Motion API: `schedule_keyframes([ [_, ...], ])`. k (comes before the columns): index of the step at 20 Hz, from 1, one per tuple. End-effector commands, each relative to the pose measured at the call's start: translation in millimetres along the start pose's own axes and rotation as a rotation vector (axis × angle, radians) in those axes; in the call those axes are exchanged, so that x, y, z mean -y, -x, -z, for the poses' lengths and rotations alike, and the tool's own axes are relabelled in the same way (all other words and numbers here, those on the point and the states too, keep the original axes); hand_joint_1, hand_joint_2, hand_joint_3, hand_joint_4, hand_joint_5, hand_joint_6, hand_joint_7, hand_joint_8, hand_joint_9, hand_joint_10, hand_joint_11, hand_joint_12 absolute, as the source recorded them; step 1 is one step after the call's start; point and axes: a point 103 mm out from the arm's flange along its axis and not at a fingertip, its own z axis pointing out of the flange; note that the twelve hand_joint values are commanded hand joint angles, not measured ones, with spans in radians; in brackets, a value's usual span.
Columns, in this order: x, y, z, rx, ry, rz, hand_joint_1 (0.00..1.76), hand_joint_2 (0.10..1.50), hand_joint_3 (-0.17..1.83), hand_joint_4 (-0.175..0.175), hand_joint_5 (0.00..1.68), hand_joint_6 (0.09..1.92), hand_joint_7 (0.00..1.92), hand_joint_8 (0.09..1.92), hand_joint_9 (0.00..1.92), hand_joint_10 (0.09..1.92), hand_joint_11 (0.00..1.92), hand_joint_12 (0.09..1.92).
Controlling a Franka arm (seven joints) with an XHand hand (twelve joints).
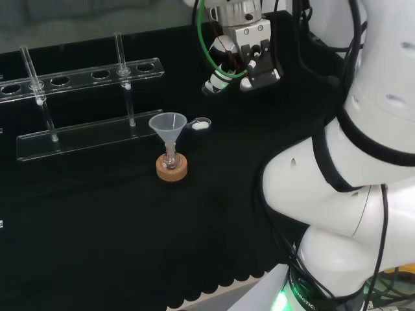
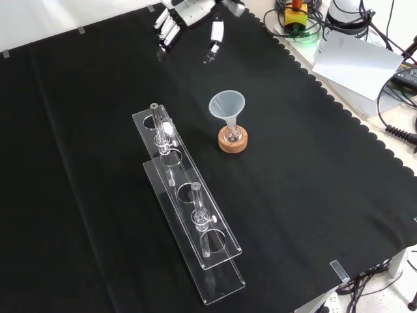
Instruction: Pick up the weighing funnel.
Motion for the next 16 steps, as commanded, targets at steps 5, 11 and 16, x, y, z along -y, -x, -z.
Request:
schedule_keyframes([
  [5, -52, 18, -28, 0.017, 0.028, 0.018, 0.77, 0.70, 0.49, -0.074, 0.50, 0.09, 0.42, 0.70, 0.65, 0.60, 0.39, 1.33],
  [11, -74, 12, -49, 0.019, 0.006, 0.039, 0.77, 0.69, 0.50, -0.073, 0.51, 0.09, 0.42, 0.70, 0.66, 0.59, 0.40, 1.32],
  [16, -87, 6, -64, 0.022, -0.014, 0.052, 0.78, 0.69, 0.50, -0.071, 0.52, 0.09, 0.42, 0.70, 0.66, 0.58, 0.40, 1.32],
])
